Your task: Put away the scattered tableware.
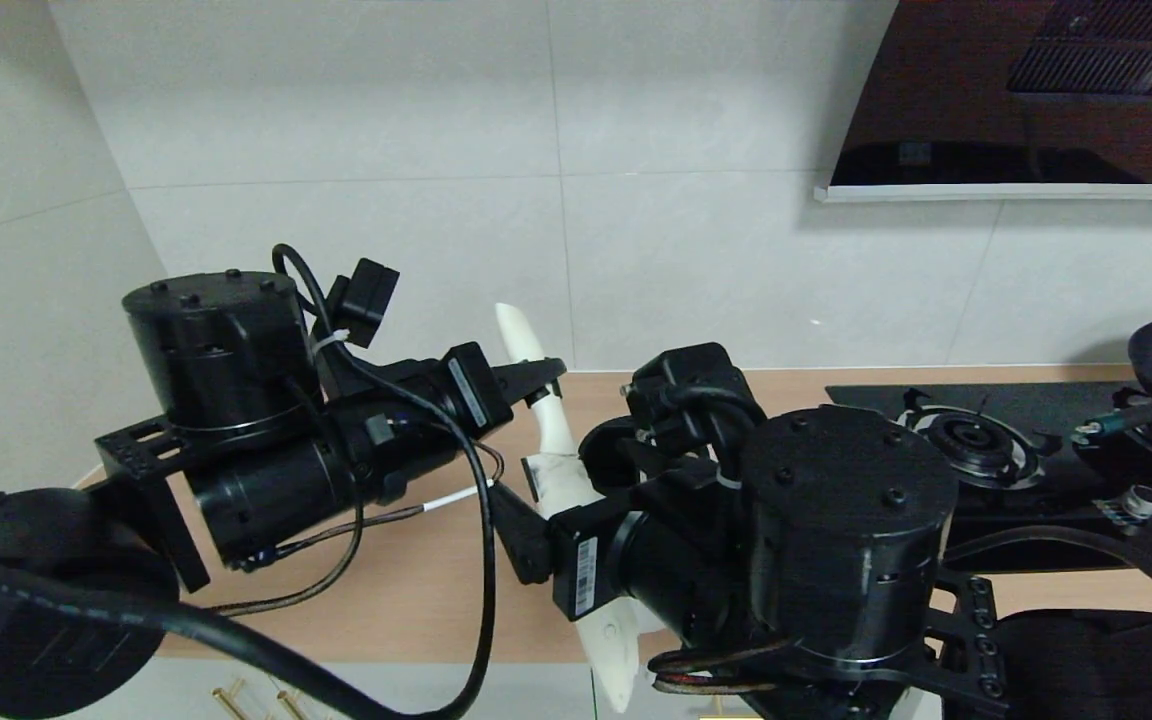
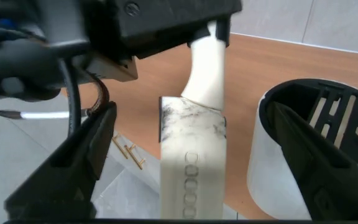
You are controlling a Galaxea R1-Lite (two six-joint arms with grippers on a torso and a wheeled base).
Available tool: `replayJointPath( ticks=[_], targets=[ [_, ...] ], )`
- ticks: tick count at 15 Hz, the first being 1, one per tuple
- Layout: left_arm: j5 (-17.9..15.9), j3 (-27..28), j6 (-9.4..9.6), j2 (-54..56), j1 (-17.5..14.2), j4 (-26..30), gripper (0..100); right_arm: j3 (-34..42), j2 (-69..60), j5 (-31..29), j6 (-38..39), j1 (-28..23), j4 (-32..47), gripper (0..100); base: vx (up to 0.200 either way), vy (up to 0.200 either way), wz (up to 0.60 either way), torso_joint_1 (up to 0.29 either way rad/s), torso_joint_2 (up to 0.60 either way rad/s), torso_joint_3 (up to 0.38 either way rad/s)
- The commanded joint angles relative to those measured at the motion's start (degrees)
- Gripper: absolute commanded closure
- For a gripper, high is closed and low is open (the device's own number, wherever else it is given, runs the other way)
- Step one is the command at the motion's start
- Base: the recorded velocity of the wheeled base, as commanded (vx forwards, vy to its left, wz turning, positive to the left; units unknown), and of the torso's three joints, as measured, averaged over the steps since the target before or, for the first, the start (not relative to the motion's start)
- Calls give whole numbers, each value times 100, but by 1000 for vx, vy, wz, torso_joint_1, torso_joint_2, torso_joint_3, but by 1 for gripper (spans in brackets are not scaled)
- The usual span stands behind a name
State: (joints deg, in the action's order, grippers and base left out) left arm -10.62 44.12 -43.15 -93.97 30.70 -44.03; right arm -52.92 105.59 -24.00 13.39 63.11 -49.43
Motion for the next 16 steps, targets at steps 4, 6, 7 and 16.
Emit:
replayJointPath(
  ticks=[4, 6, 7, 16],
  targets=[
    [833, 976, 492, 203, -2, 1028, 100, 265, -1305, 344, -55, -976, 399, 0, 0, 0, 0, 0, 0, 0],
    [1580, 1565, 1274, -43, -2, 1266, 100, 265, -2017, 1073, -55, -1662, 1199, 0, 0, 0, 0, 0, 0, 0],
    [1730, 1705, 1468, -131, 7, 1257, 100, 273, -2166, 1240, -55, -1820, 1401, 0, 0, 0, 0, 0, 0, 0],
    [3716, 2347, 2549, -1528, 771, -123, 100, 238, -1814, 1662, -99, -2927, 1999, 0, 0, 0, 0, 0, 0, 0]
  ],
)
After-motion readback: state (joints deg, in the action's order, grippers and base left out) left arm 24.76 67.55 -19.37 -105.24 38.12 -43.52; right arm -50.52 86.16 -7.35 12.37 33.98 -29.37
